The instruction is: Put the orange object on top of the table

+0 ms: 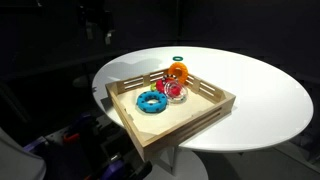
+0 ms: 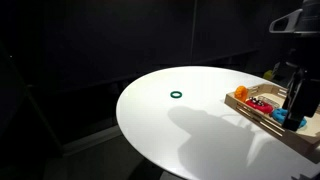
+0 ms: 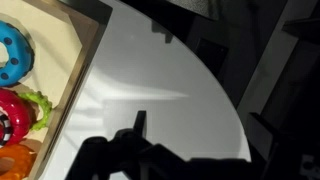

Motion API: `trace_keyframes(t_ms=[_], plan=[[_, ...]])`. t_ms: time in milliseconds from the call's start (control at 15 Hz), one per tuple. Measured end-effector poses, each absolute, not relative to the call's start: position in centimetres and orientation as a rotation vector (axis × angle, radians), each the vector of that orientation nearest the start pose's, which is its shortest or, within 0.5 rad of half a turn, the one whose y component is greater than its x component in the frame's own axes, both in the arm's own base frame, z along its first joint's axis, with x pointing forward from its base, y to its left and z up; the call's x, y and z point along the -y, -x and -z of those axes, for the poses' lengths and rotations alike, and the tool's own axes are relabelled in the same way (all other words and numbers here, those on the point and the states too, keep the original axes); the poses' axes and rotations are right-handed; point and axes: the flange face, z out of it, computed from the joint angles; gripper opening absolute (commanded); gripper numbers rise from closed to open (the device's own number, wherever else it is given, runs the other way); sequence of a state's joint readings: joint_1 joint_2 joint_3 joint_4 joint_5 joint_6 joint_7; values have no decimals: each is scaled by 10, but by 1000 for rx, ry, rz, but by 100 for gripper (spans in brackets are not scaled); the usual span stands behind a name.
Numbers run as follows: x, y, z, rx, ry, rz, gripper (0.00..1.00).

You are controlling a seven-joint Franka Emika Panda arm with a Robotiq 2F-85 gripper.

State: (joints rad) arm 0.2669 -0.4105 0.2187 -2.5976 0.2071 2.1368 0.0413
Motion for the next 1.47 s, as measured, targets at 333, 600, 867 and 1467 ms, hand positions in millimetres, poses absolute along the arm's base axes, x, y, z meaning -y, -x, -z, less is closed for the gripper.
trace_keyframes(t_ms=[333, 600, 867, 1467], plan=[[-190, -346, -386, 471, 3035, -113, 100], [-187, -349, -388, 465, 3039, -106, 100], [-173, -369, -397, 435, 3068, -62, 100], [-119, -443, -399, 368, 3181, -19, 100]])
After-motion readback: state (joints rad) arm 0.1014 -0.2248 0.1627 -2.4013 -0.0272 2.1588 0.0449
